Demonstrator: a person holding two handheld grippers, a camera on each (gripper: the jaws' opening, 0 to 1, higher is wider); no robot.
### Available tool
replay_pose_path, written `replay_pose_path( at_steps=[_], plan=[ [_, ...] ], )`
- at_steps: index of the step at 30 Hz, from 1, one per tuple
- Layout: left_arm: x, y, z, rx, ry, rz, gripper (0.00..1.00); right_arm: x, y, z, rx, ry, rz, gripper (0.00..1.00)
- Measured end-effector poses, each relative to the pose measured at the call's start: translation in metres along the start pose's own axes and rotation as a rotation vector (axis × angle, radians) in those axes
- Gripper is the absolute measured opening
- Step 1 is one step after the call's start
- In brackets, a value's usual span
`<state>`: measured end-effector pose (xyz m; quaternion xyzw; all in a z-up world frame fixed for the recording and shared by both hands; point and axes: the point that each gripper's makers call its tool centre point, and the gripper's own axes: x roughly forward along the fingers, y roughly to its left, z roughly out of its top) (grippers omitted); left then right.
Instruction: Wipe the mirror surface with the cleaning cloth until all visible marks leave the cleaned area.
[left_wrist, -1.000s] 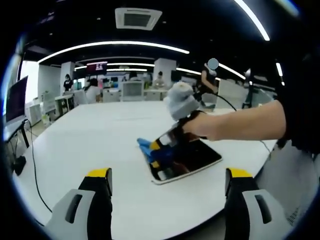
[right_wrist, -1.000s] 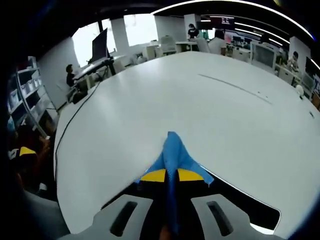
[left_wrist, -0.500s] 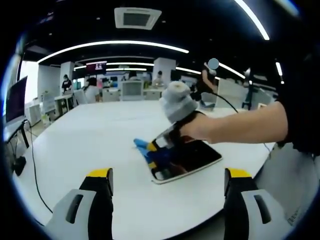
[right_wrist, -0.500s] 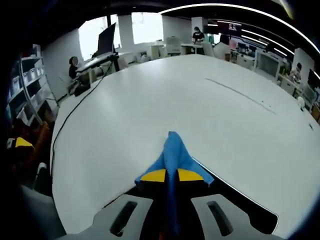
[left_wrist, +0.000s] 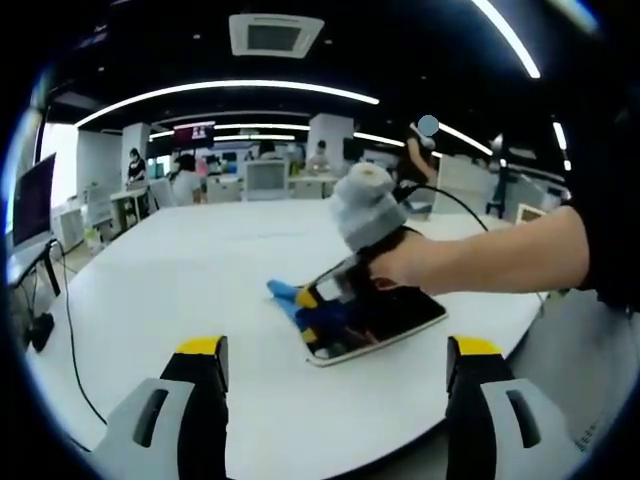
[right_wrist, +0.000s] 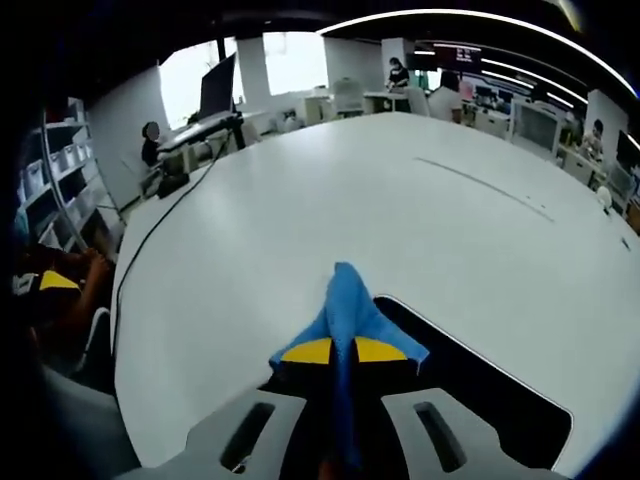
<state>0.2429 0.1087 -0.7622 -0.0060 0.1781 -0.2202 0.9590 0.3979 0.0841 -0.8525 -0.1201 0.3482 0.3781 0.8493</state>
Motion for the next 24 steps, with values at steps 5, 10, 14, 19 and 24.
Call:
replay_pose_path(
  at_steps=[5,10,14,19,24],
  plan=[
    [-0.0006,-0.0010,0.0008,0.001,-0.004,-0.005,0.90,-0.0040,0.0076,-0.0046,-0.024,0.013,0.013,0.01],
    [0.0001,-0.0006,0.0004,0.002,-0.003,-0.005,0.90,-0.0048,0.0077,-0.0059,-0.036,0.029,0.020,0.01],
    [-0.0006,-0.0011,0.0000,0.003,0.001,-0.006,0.90,-0.0029,0.0058,-0.0048,-0.050,0.026,0.019,0.01],
    [-0.0011,-0.0009,0.0007,0.003,-0.005,-0.004,0.90,-0.0018,0.0055,-0.0050,-0.063,0.025,0.015,0.01],
    [-0.0009,-0.0017,0.0000,0.006,0.000,-0.009,0.90,-0.0029,0.0077,-0.0066,-0.075,0.035,0.017,0.01]
  ],
)
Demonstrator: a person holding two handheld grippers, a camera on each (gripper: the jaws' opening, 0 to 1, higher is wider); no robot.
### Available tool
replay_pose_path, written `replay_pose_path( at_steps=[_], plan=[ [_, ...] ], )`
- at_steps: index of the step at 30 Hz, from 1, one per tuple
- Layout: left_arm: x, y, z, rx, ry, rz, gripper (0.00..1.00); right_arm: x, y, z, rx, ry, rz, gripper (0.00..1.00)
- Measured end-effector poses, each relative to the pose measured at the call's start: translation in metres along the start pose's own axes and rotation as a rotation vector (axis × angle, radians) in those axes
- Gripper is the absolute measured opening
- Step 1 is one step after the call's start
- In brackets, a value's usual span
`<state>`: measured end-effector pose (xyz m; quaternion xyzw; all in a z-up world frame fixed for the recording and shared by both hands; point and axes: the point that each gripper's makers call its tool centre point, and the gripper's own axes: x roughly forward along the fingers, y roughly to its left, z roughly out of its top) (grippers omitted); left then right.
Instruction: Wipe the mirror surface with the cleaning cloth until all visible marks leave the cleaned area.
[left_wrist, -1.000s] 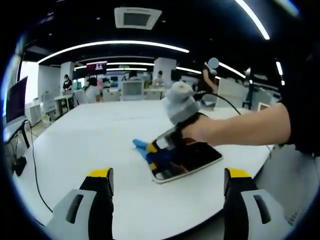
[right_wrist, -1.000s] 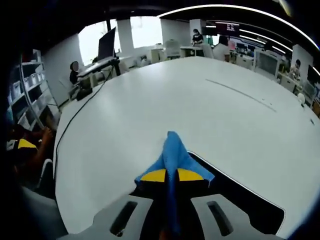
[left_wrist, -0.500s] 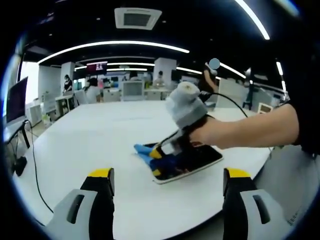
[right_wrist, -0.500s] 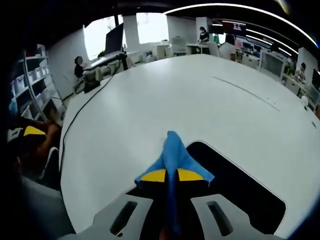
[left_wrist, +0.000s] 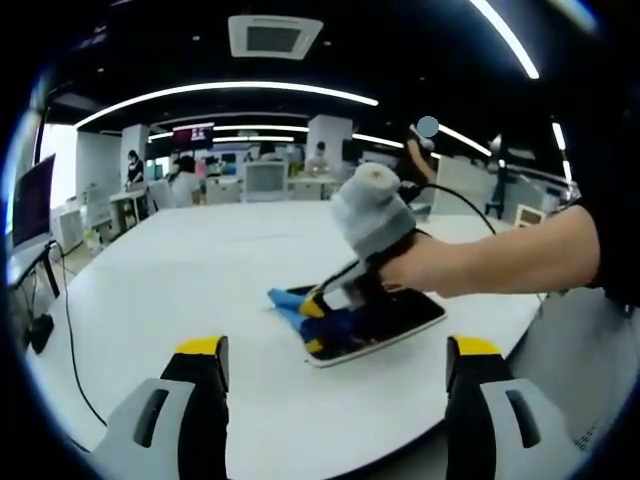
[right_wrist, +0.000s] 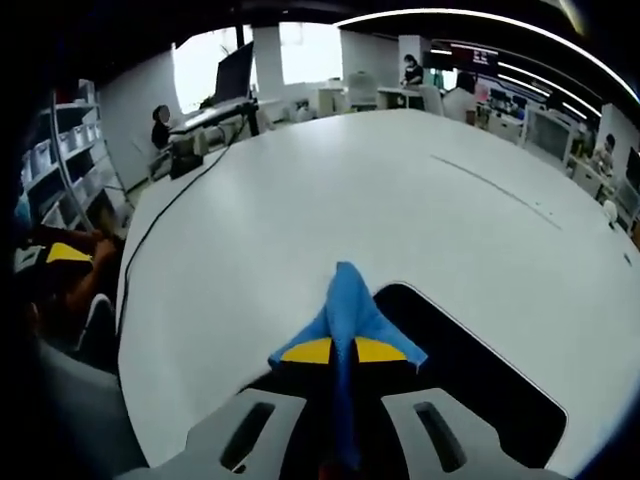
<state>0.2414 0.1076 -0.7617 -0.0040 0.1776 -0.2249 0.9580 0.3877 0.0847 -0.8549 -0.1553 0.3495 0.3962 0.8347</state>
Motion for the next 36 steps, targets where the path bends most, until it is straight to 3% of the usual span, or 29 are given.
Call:
replay_pose_path(
  at_steps=[19,36],
  plan=[
    [0.002,0.000,-0.002,0.005,0.008,-0.002,0.90,-0.003,-0.006,-0.005,-0.011,-0.006,-0.006,0.01],
    [0.003,0.001,-0.004,0.006,0.017,-0.002,0.90,-0.022,-0.017,-0.020,0.020,0.001,-0.026,0.01]
  ],
)
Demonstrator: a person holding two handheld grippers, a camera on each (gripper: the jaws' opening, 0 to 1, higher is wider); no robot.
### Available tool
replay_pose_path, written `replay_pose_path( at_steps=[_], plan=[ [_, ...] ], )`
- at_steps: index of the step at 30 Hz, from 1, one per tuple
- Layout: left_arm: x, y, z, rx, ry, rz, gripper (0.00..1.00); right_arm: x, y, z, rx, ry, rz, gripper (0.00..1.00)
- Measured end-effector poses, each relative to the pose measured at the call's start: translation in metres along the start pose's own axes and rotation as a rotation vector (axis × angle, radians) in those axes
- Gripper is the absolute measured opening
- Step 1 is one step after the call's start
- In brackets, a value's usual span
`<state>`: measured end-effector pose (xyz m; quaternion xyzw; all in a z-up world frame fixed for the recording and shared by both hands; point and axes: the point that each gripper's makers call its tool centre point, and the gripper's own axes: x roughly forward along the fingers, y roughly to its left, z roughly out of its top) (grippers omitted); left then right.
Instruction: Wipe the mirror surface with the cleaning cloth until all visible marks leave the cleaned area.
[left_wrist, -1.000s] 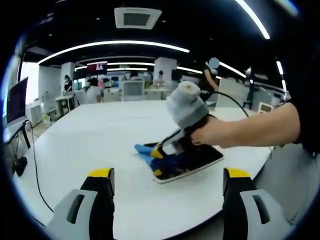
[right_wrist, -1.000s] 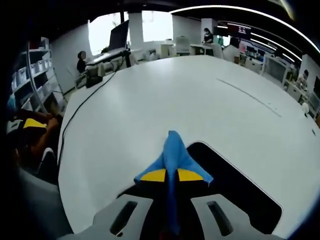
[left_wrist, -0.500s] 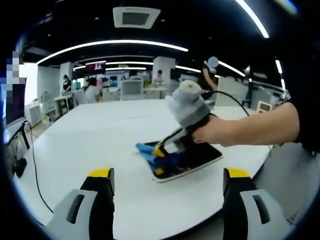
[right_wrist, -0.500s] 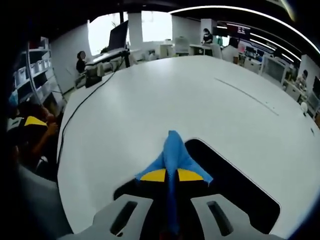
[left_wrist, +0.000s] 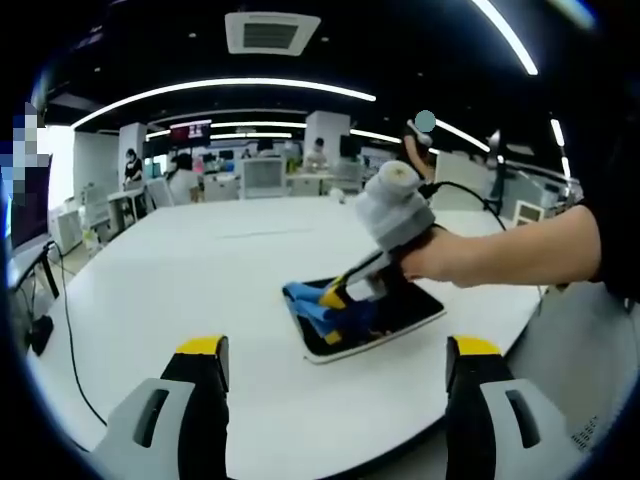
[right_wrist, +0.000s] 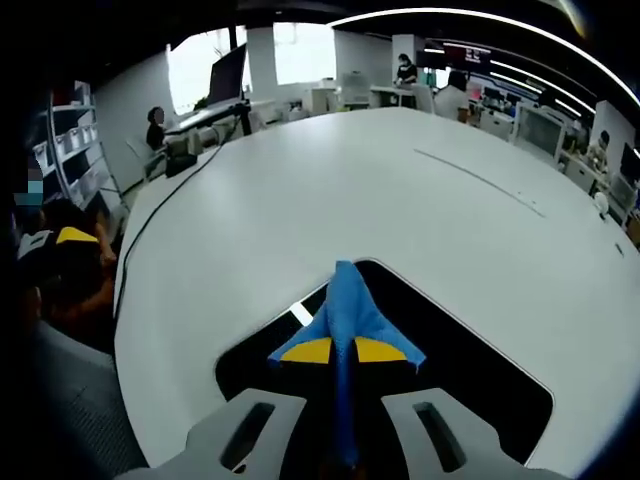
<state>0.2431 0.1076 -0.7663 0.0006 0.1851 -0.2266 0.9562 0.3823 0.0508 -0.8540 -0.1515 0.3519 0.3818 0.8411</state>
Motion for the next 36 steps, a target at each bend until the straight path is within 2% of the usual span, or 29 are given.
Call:
replay_pose_path(
  at_steps=[36],
  plan=[
    [-0.004,-0.001,0.002,-0.013,-0.010,0.004,0.90,-0.040,-0.045,-0.040,0.091,0.015,-0.052,0.01]
  ],
)
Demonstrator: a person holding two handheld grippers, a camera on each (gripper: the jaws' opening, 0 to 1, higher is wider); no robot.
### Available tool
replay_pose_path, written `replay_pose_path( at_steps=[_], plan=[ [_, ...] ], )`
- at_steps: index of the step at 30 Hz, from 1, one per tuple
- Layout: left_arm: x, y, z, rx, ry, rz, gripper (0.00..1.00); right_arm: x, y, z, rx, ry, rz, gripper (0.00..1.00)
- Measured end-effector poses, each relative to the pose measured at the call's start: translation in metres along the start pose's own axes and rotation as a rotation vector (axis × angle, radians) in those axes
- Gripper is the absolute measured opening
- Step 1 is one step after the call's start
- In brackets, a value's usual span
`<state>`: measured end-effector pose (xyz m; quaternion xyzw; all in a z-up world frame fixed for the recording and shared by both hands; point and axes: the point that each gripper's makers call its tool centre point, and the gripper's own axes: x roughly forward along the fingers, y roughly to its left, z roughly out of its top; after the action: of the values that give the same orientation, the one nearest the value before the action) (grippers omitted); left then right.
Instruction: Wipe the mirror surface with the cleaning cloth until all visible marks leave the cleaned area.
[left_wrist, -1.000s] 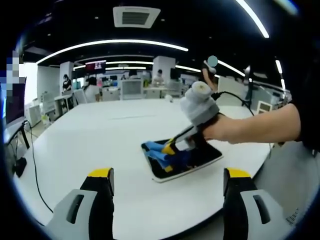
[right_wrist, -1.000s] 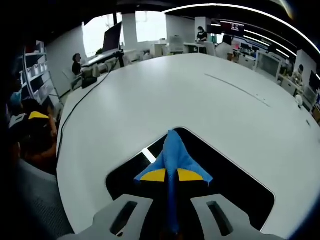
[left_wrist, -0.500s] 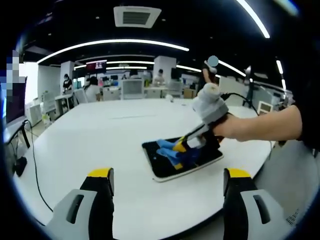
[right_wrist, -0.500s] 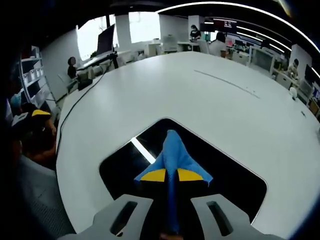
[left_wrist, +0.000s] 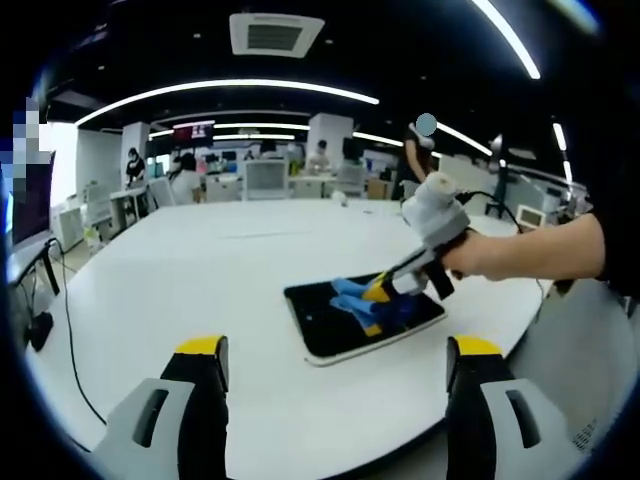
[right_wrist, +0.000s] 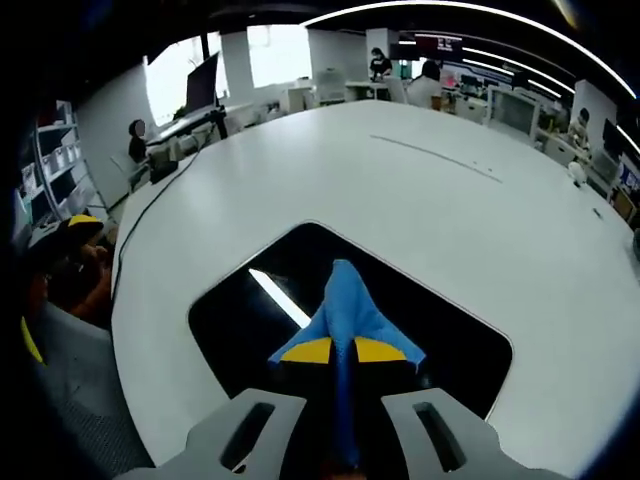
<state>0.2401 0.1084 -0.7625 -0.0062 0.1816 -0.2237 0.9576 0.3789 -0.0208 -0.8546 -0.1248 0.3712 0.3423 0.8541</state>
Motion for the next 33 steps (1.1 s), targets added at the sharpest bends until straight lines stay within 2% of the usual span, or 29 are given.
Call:
replay_pose_path(
  at_steps=[5,14,33],
  plan=[
    [0.000,0.000,0.000,0.000,0.002,0.004,0.90,-0.010,-0.012,-0.008,0.043,-0.005,-0.031,0.01],
    [0.000,0.000,0.000,-0.001,0.000,-0.001,0.90,-0.022,-0.033,-0.021,0.069,0.009,-0.065,0.01],
    [0.000,-0.001,0.000,-0.002,-0.005,-0.003,0.90,-0.033,-0.044,-0.030,0.095,0.010,-0.090,0.01]
  ],
)
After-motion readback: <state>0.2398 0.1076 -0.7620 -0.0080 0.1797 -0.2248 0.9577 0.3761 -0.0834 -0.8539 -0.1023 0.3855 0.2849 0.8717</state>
